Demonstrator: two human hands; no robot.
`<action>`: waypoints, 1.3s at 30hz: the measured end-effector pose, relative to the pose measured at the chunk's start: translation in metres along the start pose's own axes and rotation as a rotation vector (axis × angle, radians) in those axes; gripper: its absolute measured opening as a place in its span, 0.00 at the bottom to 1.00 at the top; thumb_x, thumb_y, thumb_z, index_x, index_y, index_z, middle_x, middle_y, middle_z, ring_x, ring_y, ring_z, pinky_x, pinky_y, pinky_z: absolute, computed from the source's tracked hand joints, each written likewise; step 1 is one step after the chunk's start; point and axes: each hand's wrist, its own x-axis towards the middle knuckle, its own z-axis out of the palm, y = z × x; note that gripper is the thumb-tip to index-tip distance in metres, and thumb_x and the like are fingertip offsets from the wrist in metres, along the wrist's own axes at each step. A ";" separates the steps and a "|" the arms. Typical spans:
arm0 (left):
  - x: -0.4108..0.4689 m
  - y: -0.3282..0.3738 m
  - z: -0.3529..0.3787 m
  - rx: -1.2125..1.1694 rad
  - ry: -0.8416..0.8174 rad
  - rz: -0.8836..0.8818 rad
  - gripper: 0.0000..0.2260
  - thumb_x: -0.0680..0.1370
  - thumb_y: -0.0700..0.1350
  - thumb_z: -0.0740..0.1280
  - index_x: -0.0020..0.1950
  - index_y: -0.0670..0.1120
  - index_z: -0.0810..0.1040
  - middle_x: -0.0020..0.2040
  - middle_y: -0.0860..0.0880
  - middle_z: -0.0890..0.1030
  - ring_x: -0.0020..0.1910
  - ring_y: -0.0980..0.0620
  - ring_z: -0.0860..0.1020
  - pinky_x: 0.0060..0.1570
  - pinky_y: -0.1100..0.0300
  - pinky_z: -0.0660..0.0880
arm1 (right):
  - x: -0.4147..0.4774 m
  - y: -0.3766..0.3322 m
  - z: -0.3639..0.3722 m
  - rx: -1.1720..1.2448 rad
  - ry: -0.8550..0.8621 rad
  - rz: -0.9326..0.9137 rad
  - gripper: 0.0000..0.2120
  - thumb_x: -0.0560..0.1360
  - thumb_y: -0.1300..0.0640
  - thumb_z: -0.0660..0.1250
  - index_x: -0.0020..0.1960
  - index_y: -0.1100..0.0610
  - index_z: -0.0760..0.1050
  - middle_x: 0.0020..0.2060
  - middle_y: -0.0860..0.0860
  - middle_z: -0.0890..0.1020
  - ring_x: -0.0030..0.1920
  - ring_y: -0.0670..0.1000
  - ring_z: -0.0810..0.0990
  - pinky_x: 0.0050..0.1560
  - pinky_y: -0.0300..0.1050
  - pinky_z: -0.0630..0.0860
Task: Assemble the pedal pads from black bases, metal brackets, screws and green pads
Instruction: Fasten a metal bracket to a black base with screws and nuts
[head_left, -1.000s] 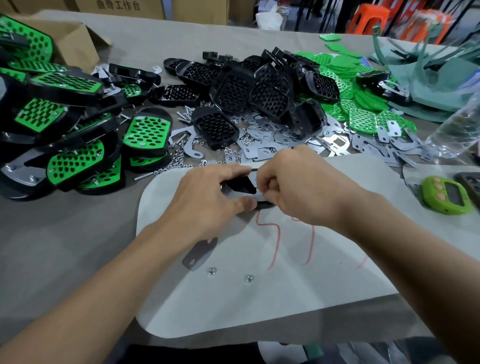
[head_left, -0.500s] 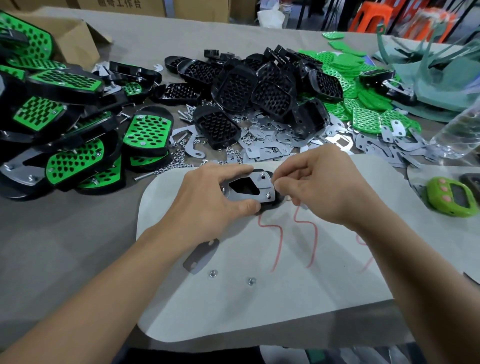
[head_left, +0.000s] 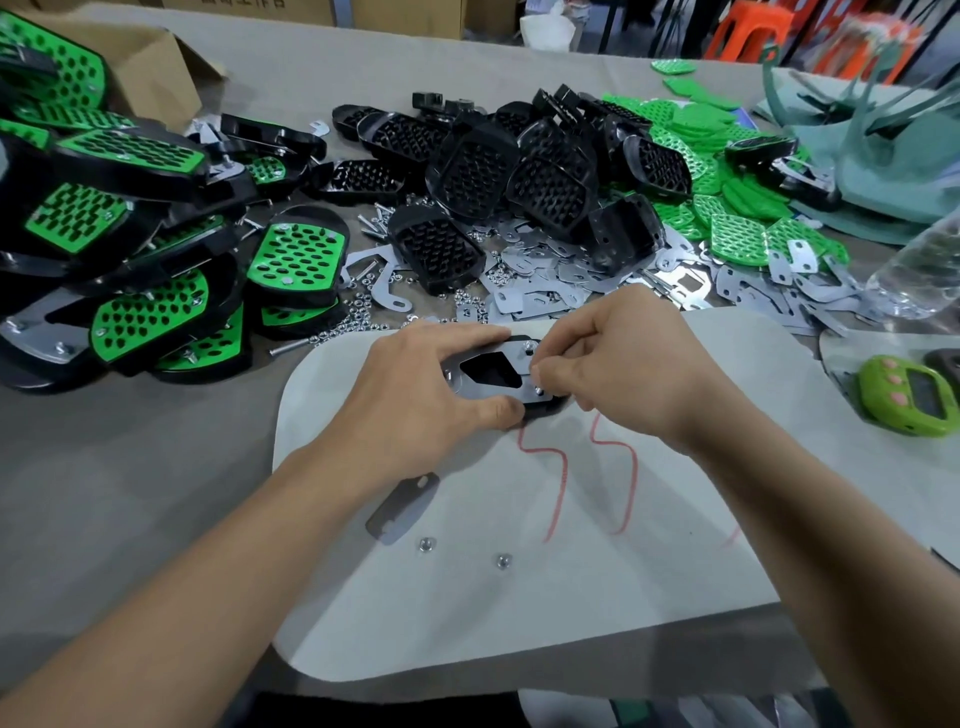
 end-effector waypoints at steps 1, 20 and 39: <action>0.000 0.000 0.000 -0.002 -0.001 -0.003 0.31 0.63 0.61 0.80 0.66 0.64 0.79 0.61 0.58 0.80 0.59 0.62 0.74 0.53 0.77 0.64 | 0.000 0.000 0.000 0.001 -0.005 -0.002 0.07 0.70 0.59 0.74 0.35 0.49 0.85 0.28 0.48 0.83 0.27 0.43 0.78 0.31 0.38 0.74; 0.002 0.000 0.001 -0.012 -0.007 -0.018 0.31 0.62 0.61 0.81 0.65 0.65 0.80 0.58 0.58 0.81 0.56 0.61 0.76 0.51 0.80 0.65 | -0.009 -0.010 -0.006 -0.319 -0.017 -0.144 0.06 0.71 0.54 0.75 0.35 0.51 0.83 0.26 0.46 0.81 0.30 0.45 0.79 0.35 0.40 0.78; 0.002 0.001 0.000 0.000 -0.007 -0.009 0.30 0.63 0.60 0.81 0.65 0.64 0.80 0.57 0.57 0.81 0.54 0.60 0.77 0.50 0.80 0.65 | -0.004 -0.011 -0.005 -0.476 -0.052 -0.268 0.09 0.72 0.56 0.71 0.34 0.56 0.78 0.26 0.52 0.78 0.34 0.54 0.76 0.42 0.50 0.80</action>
